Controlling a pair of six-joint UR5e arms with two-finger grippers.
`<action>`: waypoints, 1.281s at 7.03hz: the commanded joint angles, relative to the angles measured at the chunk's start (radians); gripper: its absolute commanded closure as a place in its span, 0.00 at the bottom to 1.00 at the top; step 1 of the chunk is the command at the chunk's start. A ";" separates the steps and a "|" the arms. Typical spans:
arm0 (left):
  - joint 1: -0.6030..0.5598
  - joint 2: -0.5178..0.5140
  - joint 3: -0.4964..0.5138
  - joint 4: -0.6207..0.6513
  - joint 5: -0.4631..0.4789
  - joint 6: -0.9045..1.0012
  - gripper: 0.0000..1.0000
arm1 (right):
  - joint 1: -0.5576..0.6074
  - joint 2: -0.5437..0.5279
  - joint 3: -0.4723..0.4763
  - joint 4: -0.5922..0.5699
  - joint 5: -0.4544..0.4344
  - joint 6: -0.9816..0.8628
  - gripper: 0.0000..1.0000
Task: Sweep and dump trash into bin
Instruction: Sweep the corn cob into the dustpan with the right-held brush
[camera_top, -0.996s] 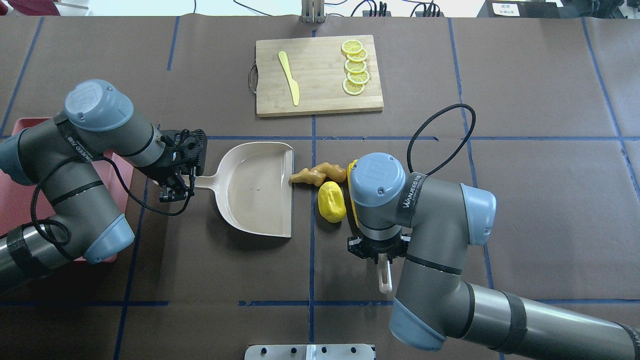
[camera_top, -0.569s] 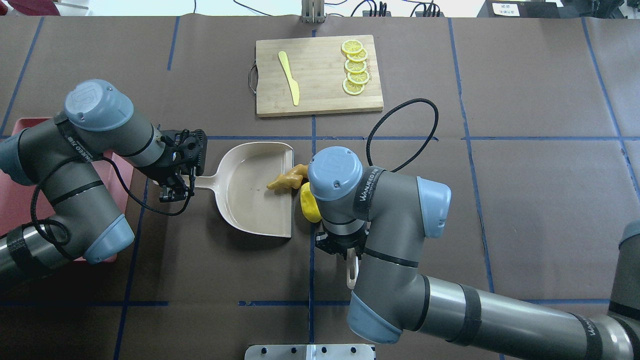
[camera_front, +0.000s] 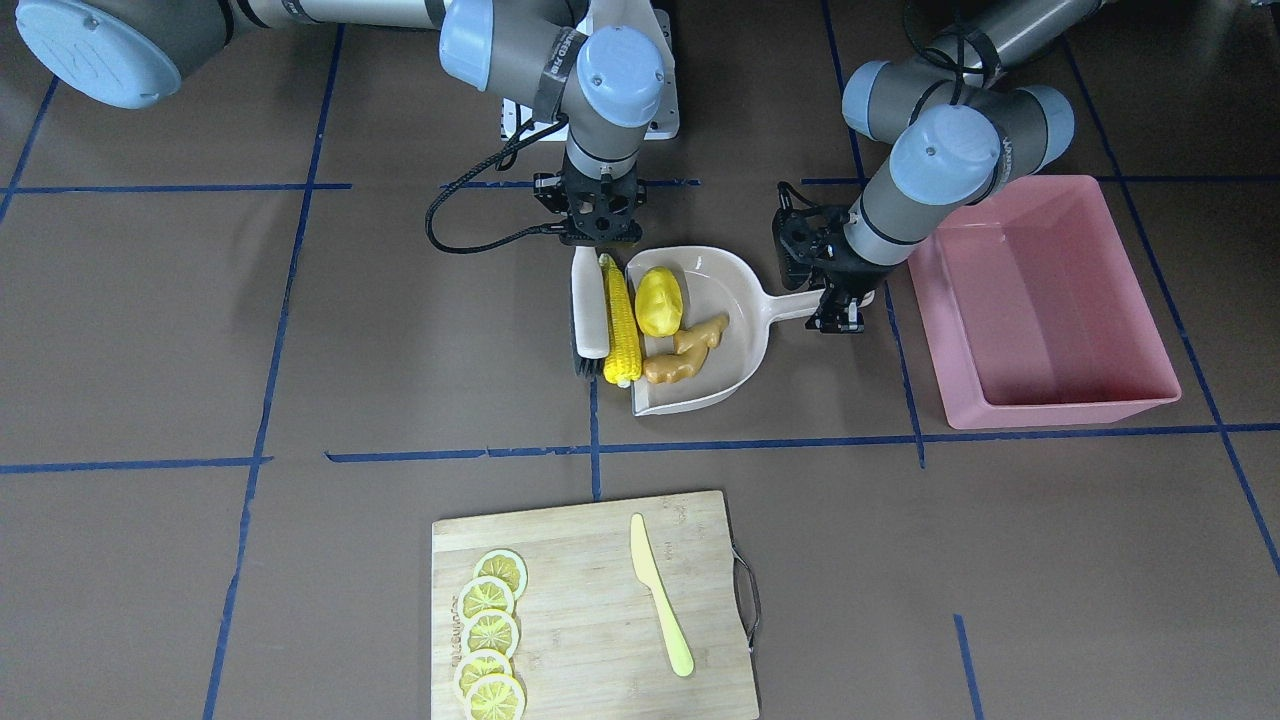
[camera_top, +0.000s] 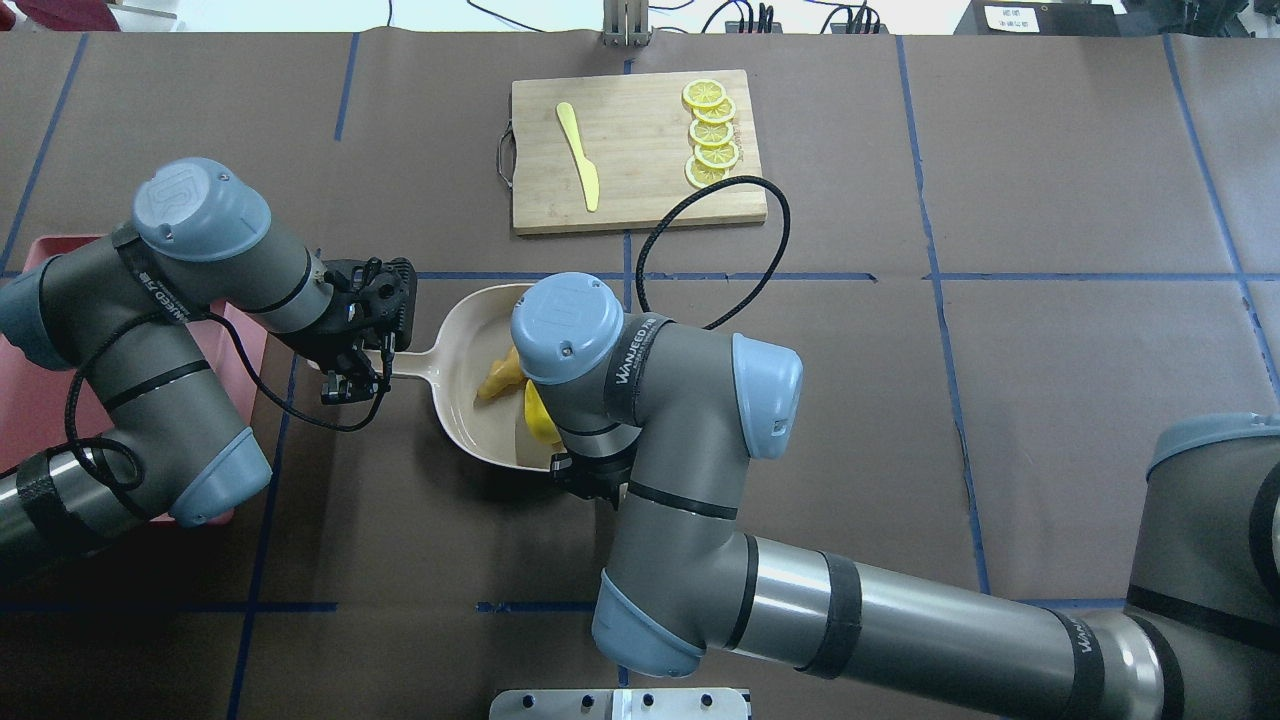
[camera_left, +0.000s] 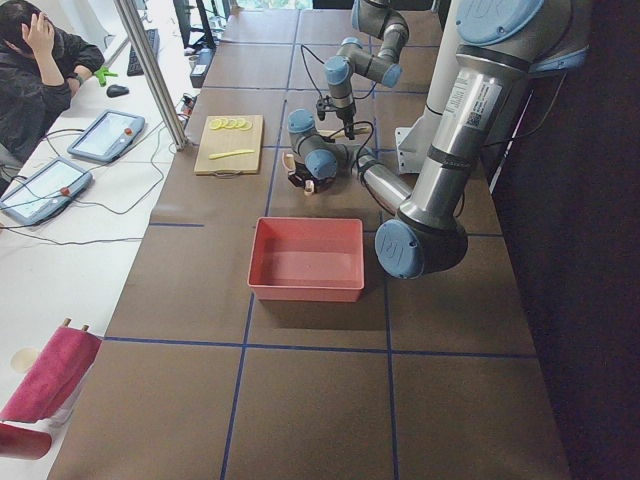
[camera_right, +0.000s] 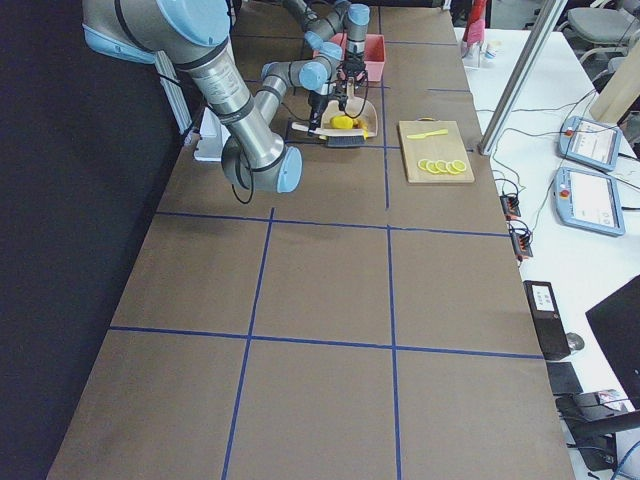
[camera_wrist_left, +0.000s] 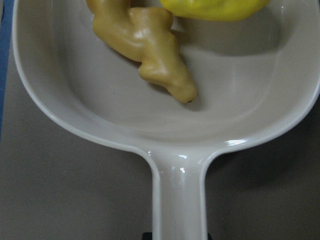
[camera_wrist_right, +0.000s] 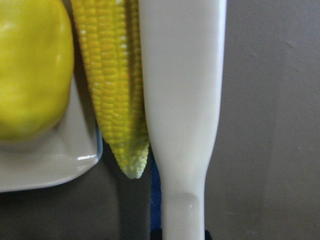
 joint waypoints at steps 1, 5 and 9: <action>0.001 -0.005 -0.002 0.010 0.000 0.000 1.00 | -0.002 0.055 -0.056 0.033 0.000 0.000 1.00; 0.001 -0.007 -0.002 0.010 -0.001 0.000 1.00 | -0.005 0.115 -0.173 0.107 0.002 0.002 1.00; 0.001 -0.005 0.000 0.008 -0.001 0.001 1.00 | 0.019 0.118 -0.127 0.107 0.058 0.006 1.00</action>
